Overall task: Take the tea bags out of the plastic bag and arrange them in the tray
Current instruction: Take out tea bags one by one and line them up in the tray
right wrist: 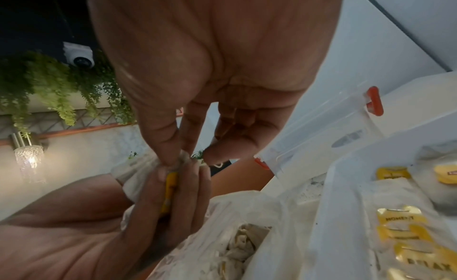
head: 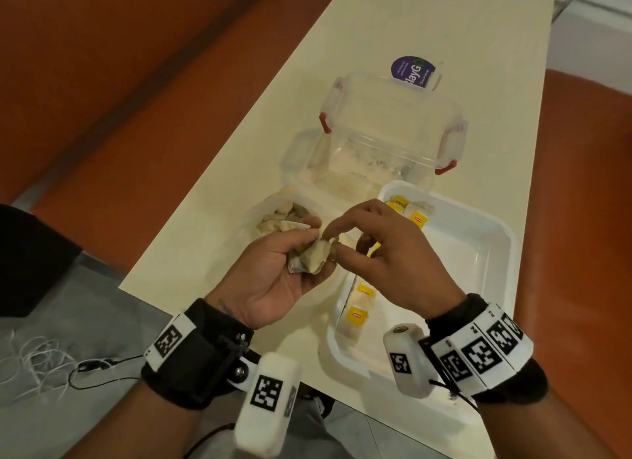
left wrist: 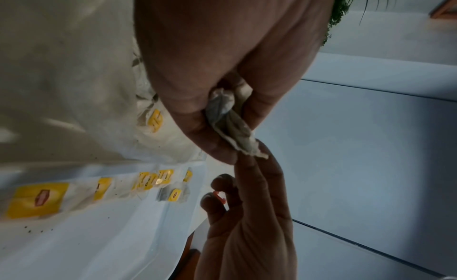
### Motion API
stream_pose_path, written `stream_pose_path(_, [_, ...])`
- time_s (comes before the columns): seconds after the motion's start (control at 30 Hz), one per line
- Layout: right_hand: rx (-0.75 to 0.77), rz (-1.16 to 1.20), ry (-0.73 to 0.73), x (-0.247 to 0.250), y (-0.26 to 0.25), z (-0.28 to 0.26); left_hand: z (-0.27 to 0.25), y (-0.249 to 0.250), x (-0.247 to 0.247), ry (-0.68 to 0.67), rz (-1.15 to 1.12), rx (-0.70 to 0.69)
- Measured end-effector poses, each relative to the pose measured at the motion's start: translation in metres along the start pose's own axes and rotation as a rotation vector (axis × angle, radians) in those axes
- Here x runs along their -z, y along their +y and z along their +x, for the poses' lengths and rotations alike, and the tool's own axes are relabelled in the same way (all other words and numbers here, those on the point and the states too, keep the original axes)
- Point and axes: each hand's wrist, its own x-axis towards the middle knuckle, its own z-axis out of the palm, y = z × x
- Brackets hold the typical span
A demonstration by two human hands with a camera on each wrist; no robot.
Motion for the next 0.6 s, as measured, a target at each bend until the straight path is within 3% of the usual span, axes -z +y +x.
stream_pose_path(0.13, [-0.051,0.118,0.046,0.004,0.003,-0.003,0.0,-0.001,0.0,0.032,0.012,0.045])
stream_pose_path(0.3, [-0.182,0.452,0.079,0.008,0.003,-0.004,0.0,-0.002,0.001,0.048,0.09,0.056])
stream_pose_path(0.6, [-0.348,0.786,0.134,0.01,0.003,0.003,-0.004,0.002,-0.011,-0.024,0.409,-0.071])
